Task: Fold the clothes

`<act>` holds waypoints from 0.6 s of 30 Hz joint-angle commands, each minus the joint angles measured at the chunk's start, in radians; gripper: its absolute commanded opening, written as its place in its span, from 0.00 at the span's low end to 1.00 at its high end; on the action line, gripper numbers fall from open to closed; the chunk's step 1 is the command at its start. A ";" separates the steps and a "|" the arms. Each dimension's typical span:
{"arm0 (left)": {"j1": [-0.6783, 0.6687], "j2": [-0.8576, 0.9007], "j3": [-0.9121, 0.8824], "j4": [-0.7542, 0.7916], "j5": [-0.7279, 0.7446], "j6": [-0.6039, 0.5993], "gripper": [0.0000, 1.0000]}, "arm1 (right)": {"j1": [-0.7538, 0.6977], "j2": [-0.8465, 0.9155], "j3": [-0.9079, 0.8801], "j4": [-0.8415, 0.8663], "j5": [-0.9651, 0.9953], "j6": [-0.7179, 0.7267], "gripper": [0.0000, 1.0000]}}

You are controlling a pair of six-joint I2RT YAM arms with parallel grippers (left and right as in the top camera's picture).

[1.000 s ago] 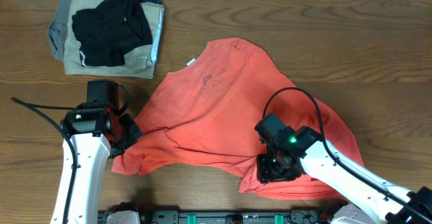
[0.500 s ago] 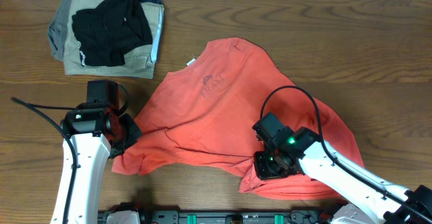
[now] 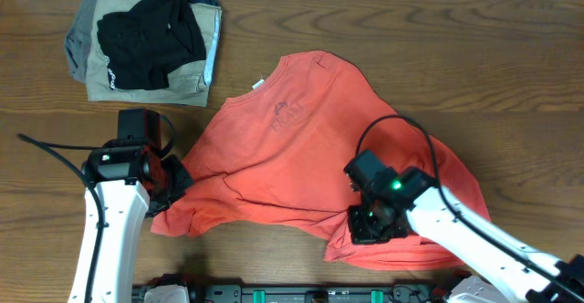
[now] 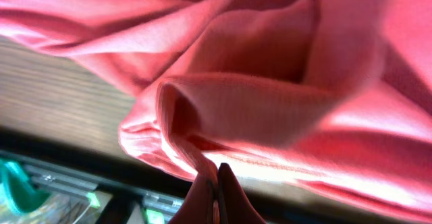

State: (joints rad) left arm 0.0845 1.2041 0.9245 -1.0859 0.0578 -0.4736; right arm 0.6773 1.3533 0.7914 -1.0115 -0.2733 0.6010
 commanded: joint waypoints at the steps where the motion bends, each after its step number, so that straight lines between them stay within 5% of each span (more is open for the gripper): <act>1: 0.006 -0.010 0.077 -0.030 0.066 0.068 0.06 | -0.058 -0.061 0.125 -0.076 0.044 -0.042 0.01; 15: 0.004 -0.174 0.401 -0.230 0.065 0.107 0.06 | -0.264 -0.333 0.527 -0.402 0.243 -0.132 0.01; 18: 0.004 -0.202 0.404 -0.219 0.062 0.107 0.34 | -0.287 -0.381 0.557 -0.435 0.297 -0.131 0.01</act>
State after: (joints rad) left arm 0.0841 1.0180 1.3144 -1.3018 0.1211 -0.3740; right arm 0.4141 1.0058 1.3170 -1.4303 -0.0555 0.4976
